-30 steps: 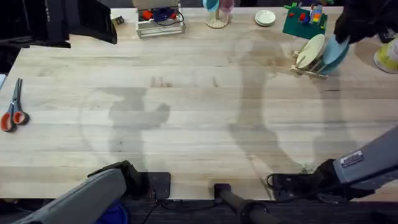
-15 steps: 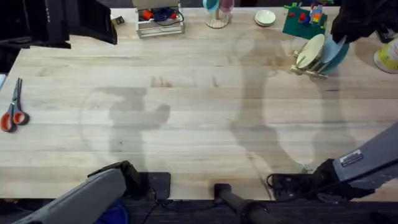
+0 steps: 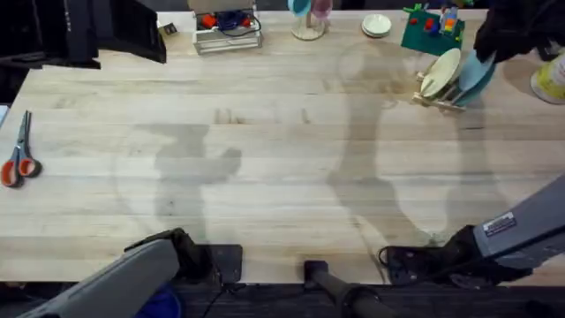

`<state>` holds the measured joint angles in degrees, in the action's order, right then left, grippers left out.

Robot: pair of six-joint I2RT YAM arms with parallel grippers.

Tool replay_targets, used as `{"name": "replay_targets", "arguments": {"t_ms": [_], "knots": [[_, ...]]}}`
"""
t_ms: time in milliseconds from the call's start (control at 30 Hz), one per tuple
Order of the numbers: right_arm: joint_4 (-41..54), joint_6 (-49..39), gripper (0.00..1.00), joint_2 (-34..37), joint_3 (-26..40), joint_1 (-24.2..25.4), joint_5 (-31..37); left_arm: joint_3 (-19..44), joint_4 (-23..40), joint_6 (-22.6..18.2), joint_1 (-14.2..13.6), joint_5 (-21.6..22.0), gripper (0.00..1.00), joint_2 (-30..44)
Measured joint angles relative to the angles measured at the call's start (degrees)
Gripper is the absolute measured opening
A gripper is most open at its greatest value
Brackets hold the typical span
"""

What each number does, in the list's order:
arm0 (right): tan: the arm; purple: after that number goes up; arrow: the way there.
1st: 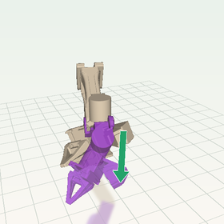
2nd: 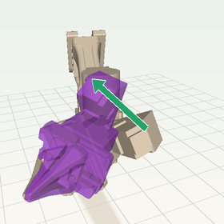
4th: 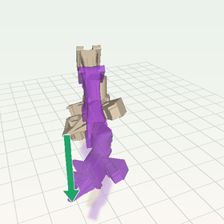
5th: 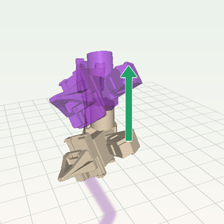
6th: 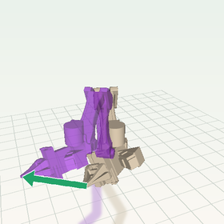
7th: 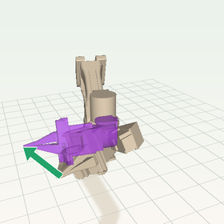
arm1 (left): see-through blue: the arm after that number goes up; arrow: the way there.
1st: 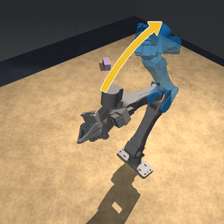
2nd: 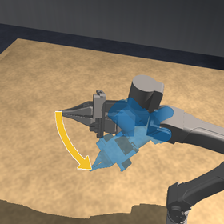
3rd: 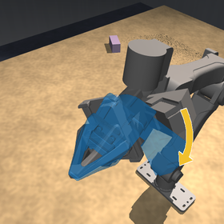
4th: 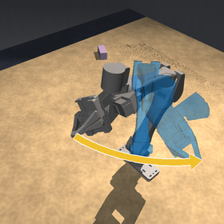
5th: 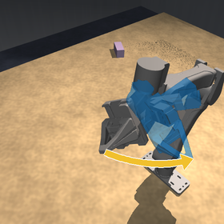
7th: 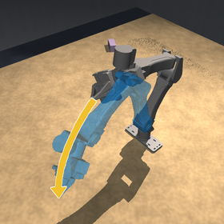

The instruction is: Pick up the plates from the table one by one and place each into a slot on the dish rack.

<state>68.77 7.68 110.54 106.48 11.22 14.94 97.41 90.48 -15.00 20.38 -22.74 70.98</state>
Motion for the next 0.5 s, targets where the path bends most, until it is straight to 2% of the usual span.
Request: {"name": "replay_targets", "arguments": {"t_ms": [500], "knots": [[0.3,0.2,0.03,2.6,0.0,0.0,-0.2,0.0,0.0,0.0,0.0,0.0,0.993,0.0]]}}
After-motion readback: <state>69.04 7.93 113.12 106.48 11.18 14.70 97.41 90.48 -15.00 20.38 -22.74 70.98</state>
